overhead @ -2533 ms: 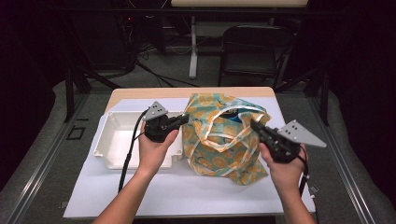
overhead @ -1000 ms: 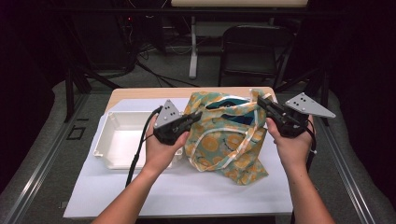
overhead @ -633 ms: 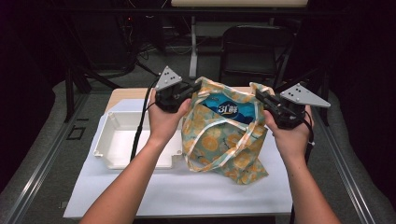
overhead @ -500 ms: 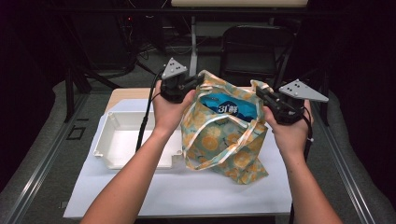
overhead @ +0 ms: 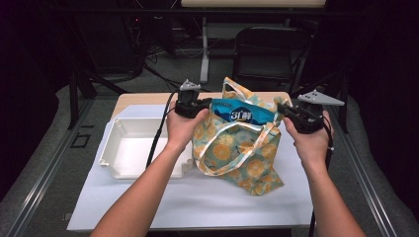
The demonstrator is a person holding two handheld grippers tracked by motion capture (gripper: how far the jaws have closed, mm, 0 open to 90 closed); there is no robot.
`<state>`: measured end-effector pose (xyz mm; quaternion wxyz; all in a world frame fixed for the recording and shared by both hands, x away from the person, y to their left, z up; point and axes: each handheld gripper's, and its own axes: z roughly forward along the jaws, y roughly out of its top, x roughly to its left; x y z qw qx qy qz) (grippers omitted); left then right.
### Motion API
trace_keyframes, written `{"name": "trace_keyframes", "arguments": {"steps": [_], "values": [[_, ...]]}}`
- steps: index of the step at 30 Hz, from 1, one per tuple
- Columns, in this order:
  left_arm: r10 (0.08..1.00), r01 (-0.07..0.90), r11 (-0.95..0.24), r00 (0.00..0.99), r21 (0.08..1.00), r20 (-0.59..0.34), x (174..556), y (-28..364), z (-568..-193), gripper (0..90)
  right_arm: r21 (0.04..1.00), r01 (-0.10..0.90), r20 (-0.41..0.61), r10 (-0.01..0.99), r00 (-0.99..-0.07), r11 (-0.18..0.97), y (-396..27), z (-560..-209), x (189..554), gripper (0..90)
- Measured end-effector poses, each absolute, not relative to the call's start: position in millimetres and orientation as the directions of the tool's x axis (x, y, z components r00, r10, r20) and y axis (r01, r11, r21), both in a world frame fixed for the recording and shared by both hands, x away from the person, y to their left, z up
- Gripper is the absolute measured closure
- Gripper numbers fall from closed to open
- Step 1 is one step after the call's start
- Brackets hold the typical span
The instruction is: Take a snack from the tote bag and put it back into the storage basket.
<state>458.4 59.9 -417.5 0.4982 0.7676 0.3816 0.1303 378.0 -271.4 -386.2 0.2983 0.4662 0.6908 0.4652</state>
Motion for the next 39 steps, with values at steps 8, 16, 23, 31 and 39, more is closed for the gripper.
{"name": "trace_keyframes", "arguments": {"steps": [8,16,23,31,39], "values": [[0.716,0.458,-0.235,0.678,0.858,-0.165,433,72,-438,67.0,0.855,0.509,0.12,0.917,-0.38,0.099,-288,-445,373,75.9],[0.686,0.419,-0.132,0.693,0.898,-0.223,412,97,-438,56.3,0.923,0.386,0.161,0.911,-0.379,-0.003,-302,-442,335,52.8],[0.624,0.378,-0.067,0.738,0.924,-0.256,401,101,-431,43.5,0.954,0.297,0.169,0.884,-0.436,-0.036,-287,-425,304,35.8],[0.584,0.456,-0.16,0.759,0.875,-0.289,402,85,-450,39.6,0.911,0.412,0.215,0.842,-0.496,0.01,-260,-460,310,57.5],[0.558,0.477,-0.162,0.766,0.864,-0.318,403,95,-449,82.6,0.895,0.446,0.224,0.832,-0.507,0.03,-260,-476,307,81.2]]}}
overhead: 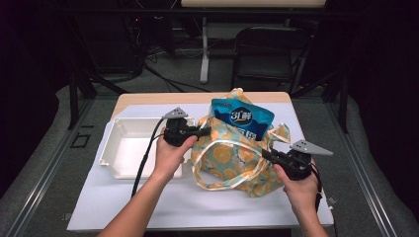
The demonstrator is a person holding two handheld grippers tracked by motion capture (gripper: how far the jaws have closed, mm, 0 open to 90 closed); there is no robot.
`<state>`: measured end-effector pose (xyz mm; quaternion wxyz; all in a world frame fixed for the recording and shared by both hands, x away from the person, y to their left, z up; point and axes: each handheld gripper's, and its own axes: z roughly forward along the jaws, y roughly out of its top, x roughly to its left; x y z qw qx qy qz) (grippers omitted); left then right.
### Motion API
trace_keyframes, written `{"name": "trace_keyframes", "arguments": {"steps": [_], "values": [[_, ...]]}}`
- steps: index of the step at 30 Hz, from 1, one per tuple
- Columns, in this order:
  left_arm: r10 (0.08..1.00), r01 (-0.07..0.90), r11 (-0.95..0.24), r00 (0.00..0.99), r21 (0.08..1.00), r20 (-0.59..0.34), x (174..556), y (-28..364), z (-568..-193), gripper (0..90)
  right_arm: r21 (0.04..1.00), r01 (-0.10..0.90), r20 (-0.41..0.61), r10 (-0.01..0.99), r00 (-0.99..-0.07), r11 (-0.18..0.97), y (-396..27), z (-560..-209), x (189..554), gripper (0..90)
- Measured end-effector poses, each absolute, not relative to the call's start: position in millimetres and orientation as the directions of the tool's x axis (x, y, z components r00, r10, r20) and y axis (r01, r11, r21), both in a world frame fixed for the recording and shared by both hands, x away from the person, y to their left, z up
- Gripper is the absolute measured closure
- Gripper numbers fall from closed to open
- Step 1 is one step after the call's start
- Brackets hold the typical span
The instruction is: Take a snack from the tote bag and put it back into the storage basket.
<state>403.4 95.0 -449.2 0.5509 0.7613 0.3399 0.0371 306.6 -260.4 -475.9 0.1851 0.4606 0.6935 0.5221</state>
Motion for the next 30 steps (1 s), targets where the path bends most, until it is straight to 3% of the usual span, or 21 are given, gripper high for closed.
{"name": "trace_keyframes", "arguments": {"steps": [3,8,15,19,21,22,23,24,25,26,30], "values": [[0.568,0.544,-0.162,0.734,0.823,-0.373,409,103,-454,88.3,0.901,0.433,0.216,0.837,-0.503,0.027,-262,-474,305,87.3],[0.604,0.645,-0.179,0.668,0.743,-0.435,415,113,-467,89.3,0.904,0.426,0.222,0.819,-0.529,0.03,-260,-470,302,87.6],[0.66,0.676,-0.325,0.663,0.662,-0.353,417,108,-478,88.3,0.881,0.471,0.21,0.854,-0.477,0.046,-266,-479,308,87.4],[0.641,0.671,-0.281,0.663,0.687,-0.386,417,114,-477,80.3,0.844,0.532,0.206,0.872,-0.445,0.073,-271,-492,311,87.7],[0.63,0.662,-0.254,0.666,0.705,-0.399,417,116,-475,67.0,0.833,0.549,0.215,0.877,-0.429,0.064,-275,-495,310,85.5],[0.632,0.644,-0.234,0.67,0.728,-0.389,415,117,-472,67.0,0.833,0.549,0.215,0.877,-0.429,0.064,-275,-495,310,85.5],[0.635,0.622,-0.218,0.676,0.752,-0.375,414,119,-468,62.6,0.838,0.542,0.21,0.882,-0.422,0.06,-278,-494,309,79.3],[0.633,0.604,-0.189,0.678,0.774,-0.374,412,120,-465,53.9,0.865,0.5,0.21,0.88,-0.427,0.037,-282,-489,306,64.5],[0.631,0.593,-0.163,0.677,0.789,-0.379,412,121,-461,53.9,0.865,0.5,0.21,0.88,-0.427,0.037,-282,-489,306,64.5],[0.629,0.577,-0.113,0.672,0.809,-0.391,413,122,-454,45.9,0.896,0.444,0.223,0.879,-0.421,-0.015,-284,-481,302,54.4],[0.614,0.578,-0.085,0.672,0.812,-0.414,420,118,-449,44.5,0.914,0.401,0.225,0.895,-0.385,-0.057,-287,-468,305,44.7]]}}
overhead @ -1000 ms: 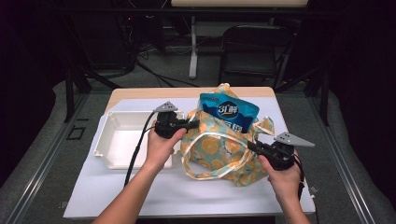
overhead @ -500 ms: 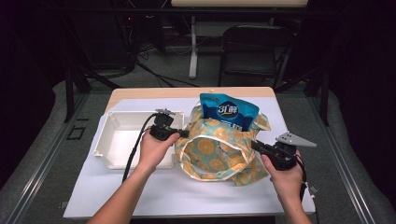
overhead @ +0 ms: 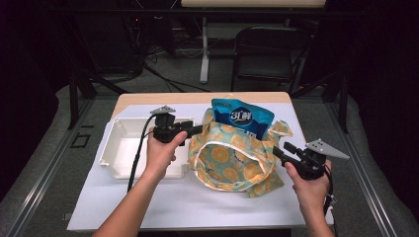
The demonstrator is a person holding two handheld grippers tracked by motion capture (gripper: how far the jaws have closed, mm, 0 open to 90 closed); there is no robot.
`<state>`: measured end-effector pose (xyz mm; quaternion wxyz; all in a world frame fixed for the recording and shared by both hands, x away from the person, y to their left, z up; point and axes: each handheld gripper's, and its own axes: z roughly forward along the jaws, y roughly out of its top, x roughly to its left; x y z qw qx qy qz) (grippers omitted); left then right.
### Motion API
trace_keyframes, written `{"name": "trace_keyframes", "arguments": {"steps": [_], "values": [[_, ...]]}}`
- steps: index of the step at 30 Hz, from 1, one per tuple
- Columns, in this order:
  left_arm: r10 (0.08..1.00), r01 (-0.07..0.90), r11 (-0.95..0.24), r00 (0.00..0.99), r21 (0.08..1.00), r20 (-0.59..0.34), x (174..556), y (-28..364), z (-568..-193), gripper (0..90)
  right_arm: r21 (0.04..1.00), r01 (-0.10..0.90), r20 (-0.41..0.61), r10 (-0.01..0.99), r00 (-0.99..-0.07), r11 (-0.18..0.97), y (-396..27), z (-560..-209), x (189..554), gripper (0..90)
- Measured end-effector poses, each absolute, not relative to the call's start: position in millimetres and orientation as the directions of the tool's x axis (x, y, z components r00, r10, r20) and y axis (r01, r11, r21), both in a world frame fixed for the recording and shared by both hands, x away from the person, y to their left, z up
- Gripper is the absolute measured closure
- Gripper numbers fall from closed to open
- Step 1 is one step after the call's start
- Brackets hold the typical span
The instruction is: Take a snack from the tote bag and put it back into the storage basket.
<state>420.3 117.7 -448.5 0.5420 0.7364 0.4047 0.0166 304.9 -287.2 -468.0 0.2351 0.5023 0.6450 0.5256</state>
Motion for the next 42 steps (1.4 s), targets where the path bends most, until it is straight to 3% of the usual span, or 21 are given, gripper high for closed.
{"name": "trace_keyframes", "arguments": {"steps": [2,4,5,6,7,8,11,12,13,14,16,20,24,28,33,35,38,40,42], "values": [[0.6,0.6,-0.077,0.666,0.796,-0.444,432,108,-450,47.4,0.911,0.399,0.255,0.902,-0.349,-0.104,-287,-462,319,46.3],[0.587,0.607,-0.064,0.664,0.792,-0.462,434,106,-451,57.7,0.902,0.409,0.292,0.891,-0.349,-0.136,-287,-462,330,61.2],[0.565,0.611,-0.062,0.674,0.789,-0.477,437,104,-453,57.7,0.902,0.409,0.292,0.891,-0.349,-0.136,-287,-462,330,61.2],[0.537,0.619,-0.088,0.689,0.781,-0.486,442,100,-457,77.3,0.884,0.442,0.323,0.879,-0.351,-0.149,-285,-463,340,75.2],[0.552,0.638,-0.102,0.675,0.764,-0.49,445,99,-459,86.2,0.878,0.456,0.326,0.878,-0.351,-0.144,-283,-464,344,81.6],[0.562,0.67,-0.096,0.647,0.737,-0.515,448,99,-463,89.7,0.873,0.469,0.32,0.884,-0.342,-0.135,-283,-465,348,85.8],[0.594,0.736,-0.096,0.583,0.67,-0.554,455,99,-472,90.0,0.848,0.516,0.323,0.892,-0.317,-0.123,-283,-472,358,90.0],[0.633,0.777,-0.116,0.538,0.619,-0.556,460,98,-479,90.0,0.799,0.592,0.331,0.902,-0.279,-0.11,-284,-483,367,90.0],[0.633,0.777,-0.116,0.538,0.619,-0.556,460,98,-479,90.0,0.799,0.592,0.331,0.902,-0.279,-0.11,-284,-483,367,90.0],[0.663,0.794,-0.148,0.522,0.59,-0.537,461,97,-484,90.0,0.735,0.672,0.344,0.904,-0.253,-0.092,-284,-499,375,90.0],[0.669,0.785,-0.171,0.535,0.595,-0.515,459,96,-485,89.1,0.69,0.72,0.345,0.907,-0.242,-0.071,-287,-512,377,90.0],[0.674,0.745,-0.163,0.563,0.647,-0.478,451,102,-482,73.0,0.785,0.603,0.37,0.888,-0.275,-0.14,-296,-511,359,86.3],[0.664,0.698,-0.094,0.575,0.71,-0.477,441,115,-476,60.3,0.868,0.479,0.321,0.885,-0.338,-0.132,-296,-493,334,69.2],[0.657,0.66,-0.05,0.587,0.75,-0.473,432,122,-473,53.7,0.892,0.425,0.31,0.892,-0.33,-0.152,-300,-479,320,53.7],[0.629,0.688,-0.076,0.595,0.722,-0.501,432,117,-479,54.8,0.86,0.468,0.386,0.858,-0.34,-0.202,-300,-482,321,48.3],[0.607,0.692,-0.08,0.605,0.718,-0.515,433,116,-480,69.7,0.846,0.502,0.401,0.836,-0.374,-0.181,-290,-489,322,50.9],[0.542,0.695,-0.071,0.629,0.716,-0.557,437,113,-484,80.2,0.824,0.543,0.438,0.789,-0.432,-0.16,-280,-498,324,67.7],[0.549,0.725,-0.051,0.595,0.687,-0.587,441,115,-485,85.2,0.825,0.55,0.416,0.799,-0.435,-0.13,-274,-499,325,79.8],[0.614,0.755,-0.044,0.536,0.654,-0.579,446,118,-488,89.5,0.832,0.543,0.386,0.819,-0.424,-0.112,-274,-498,324,88.8]]}}
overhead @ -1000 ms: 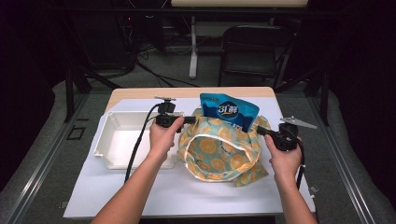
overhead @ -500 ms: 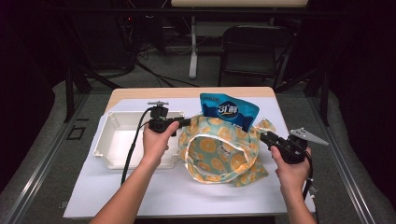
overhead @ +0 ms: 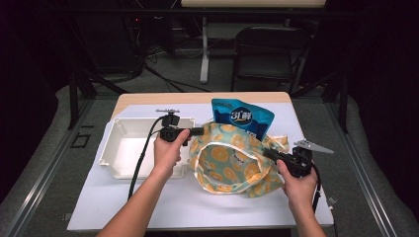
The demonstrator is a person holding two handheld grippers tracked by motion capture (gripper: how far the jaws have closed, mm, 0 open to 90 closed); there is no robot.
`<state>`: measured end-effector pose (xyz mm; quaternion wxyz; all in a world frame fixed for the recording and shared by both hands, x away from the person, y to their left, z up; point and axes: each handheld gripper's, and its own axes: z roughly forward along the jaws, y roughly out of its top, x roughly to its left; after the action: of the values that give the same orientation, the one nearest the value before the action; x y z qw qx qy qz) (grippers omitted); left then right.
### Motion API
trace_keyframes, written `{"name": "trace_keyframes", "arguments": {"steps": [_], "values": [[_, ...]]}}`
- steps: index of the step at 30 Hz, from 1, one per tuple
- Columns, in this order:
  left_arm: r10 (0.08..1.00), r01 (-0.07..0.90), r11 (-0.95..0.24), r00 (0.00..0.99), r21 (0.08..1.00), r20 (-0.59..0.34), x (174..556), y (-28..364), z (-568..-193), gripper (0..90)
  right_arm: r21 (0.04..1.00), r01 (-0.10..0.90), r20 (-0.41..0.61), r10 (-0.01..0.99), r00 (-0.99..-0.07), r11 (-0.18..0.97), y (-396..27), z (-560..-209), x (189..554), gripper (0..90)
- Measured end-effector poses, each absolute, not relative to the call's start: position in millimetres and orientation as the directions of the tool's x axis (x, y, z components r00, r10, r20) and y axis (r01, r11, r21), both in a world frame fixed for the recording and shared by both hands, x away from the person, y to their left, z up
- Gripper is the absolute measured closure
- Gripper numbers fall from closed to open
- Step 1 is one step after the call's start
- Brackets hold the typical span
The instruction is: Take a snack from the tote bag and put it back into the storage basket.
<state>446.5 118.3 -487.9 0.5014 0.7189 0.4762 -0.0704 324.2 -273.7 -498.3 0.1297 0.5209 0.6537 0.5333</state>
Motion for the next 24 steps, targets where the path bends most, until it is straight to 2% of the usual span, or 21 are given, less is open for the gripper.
{"name": "trace_keyframes", "arguments": {"steps": [2,4,8,10,14,17,18,21,24], "values": [[0.652,0.782,-0.057,0.5,0.621,-0.57,451,121,-492,90.0,0.828,0.551,0.372,0.836,-0.403,-0.103,-277,-499,324,90.0],[0.659,0.79,-0.092,0.505,0.606,-0.558,451,120,-494,89.9,0.817,0.572,0.363,0.836,-0.411,-0.073,-280,-503,324,90.0],[0.701,0.753,-0.177,0.548,0.634,-0.455,440,112,-490,89.2,0.804,0.593,0.365,0.826,-0.428,-0.048,-277,-508,319,90.0],[0.71,0.732,-0.175,0.557,0.659,-0.43,435,114,-485,81.3,0.81,0.585,0.354,0.835,-0.422,-0.048,-278,-503,315,90.0],[0.716,0.674,-0.103,0.561,0.732,-0.416,416,126,-468,53.3,0.83,0.557,0.327,0.83,-0.452,-0.023,-279,-497,303,89.9],[0.691,0.633,-0.074,0.59,0.771,-0.418,403,131,-459,49.8,0.843,0.537,0.325,0.826,-0.461,-0.032,-282,-494,295,88.4],[0.649,0.59,-0.085,0.644,0.803,-0.405,389,131,-452,49.4,0.847,0.53,0.32,0.822,-0.471,-0.026,-283,-493,293,88.2],[0.6,0.534,-0.169,0.723,0.828,-0.344,371,121,-451,48.6,0.854,0.52,0.318,0.822,-0.473,-0.032,-284,-492,290,87.9],[0.593,0.476,-0.231,0.76,0.848,-0.266,358,108,-456,42.4,0.852,0.522,0.319,0.821,-0.474,-0.03,-283,-494,290,87.9]]}}
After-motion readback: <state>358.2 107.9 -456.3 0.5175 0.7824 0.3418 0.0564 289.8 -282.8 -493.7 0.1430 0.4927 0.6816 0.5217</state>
